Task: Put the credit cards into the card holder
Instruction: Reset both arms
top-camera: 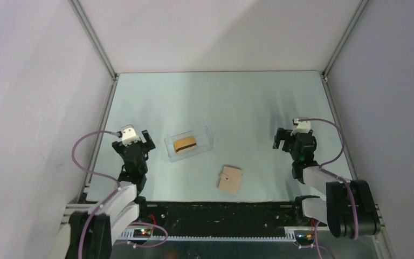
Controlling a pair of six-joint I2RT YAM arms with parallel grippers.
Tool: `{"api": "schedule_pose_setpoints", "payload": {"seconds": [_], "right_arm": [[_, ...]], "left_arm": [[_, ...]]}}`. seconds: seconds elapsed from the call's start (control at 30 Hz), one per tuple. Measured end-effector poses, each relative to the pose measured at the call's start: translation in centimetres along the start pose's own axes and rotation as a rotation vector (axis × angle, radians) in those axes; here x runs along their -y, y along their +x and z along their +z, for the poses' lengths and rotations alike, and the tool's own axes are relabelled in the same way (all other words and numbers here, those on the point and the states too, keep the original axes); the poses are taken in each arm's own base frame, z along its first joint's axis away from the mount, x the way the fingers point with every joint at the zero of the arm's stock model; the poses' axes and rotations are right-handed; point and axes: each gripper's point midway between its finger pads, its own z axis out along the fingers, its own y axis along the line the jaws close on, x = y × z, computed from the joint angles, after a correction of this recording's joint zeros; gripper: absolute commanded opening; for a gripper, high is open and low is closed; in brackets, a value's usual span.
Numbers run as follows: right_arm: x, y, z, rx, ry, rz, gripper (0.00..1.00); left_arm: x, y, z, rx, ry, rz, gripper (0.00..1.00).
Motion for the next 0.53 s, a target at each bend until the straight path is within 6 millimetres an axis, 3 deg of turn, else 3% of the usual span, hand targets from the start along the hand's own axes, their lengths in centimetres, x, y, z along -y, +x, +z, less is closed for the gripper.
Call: {"api": "schedule_pose_setpoints", "payload": {"seconds": [0.17,0.27,0.37,0.53], "right_arm": [[1.7,-1.3,2.3,0.094,0.022,0.025,0.99],[2.8,-1.3,2.6,0.104,0.046,0.040,0.99],[2.4,-2.3,2.6,0.144,0.024,0.038,0.99],[2.1,-2.9,2.6,0.169,0.008,0.036,0.99]], "left_arm": [[-0.2,1.0,2.5,0.014,0.009,0.066,1.00],[-1.5,1.6,3.9,0.018,-0.028,0.062,1.00],[-1.7,0.2,4.1,0.070,-0.040,0.037,1.00],[0.1,-1.5,4.6,0.123,0.008,0.046,1.00]]}}
